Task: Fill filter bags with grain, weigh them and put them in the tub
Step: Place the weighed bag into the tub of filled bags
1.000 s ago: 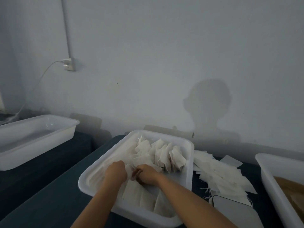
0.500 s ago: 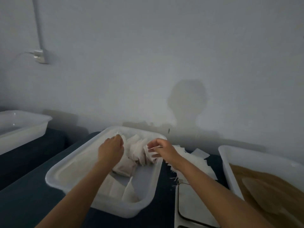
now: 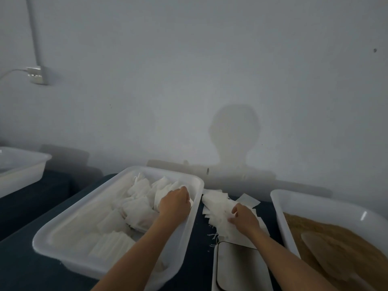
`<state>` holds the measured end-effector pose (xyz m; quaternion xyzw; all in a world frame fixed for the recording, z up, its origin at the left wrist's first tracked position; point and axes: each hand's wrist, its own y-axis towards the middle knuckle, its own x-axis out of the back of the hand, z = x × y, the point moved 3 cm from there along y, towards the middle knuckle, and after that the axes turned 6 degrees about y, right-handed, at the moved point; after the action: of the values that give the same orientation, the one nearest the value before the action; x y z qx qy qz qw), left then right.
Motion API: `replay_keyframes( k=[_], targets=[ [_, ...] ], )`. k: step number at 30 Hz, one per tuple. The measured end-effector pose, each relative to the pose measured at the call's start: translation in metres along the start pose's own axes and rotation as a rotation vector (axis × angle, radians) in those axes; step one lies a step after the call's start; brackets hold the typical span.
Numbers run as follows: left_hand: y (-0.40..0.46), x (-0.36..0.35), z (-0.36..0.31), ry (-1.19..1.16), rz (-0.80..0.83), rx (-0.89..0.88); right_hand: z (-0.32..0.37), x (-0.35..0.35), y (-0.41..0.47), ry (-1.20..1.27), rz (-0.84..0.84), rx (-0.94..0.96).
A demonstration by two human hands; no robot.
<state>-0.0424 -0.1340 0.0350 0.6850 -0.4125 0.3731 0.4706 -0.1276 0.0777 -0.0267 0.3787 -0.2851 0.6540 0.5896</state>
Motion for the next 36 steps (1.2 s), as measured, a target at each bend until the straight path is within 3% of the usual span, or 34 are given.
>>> replay_keyframes(
  k=[6, 11, 15, 20, 28, 32, 36],
  targets=[
    [0.004, -0.009, -0.006, -0.008, 0.021, -0.028, 0.002, 0.001, 0.003, -0.198, -0.077, 0.054],
    [0.005, -0.009, -0.016, -0.029, 0.008, -0.039, 0.003, 0.013, 0.001, -0.172, -0.130, 0.074],
    [0.002, -0.005, -0.033, -0.061, -0.032, -0.083, 0.005, 0.049, -0.006, 0.012, -0.225, 0.096],
    [-0.005, -0.006, -0.080, -0.208, 0.032, -0.149, 0.001, 0.117, -0.030, 0.337, -0.267, 0.092],
    [-0.036, -0.028, -0.196, -0.838, 0.282, -0.164, -0.069, 0.179, -0.098, 0.942, -0.078, 0.061],
    [-0.056, -0.046, -0.246, -0.984, 0.422, -0.207, -0.119, 0.185, -0.121, 0.899, -0.014, 0.055],
    [-0.069, -0.061, -0.275, -0.961, 0.435, -0.262, -0.160, 0.182, -0.128, 0.922, -0.048, -0.045]
  ],
)
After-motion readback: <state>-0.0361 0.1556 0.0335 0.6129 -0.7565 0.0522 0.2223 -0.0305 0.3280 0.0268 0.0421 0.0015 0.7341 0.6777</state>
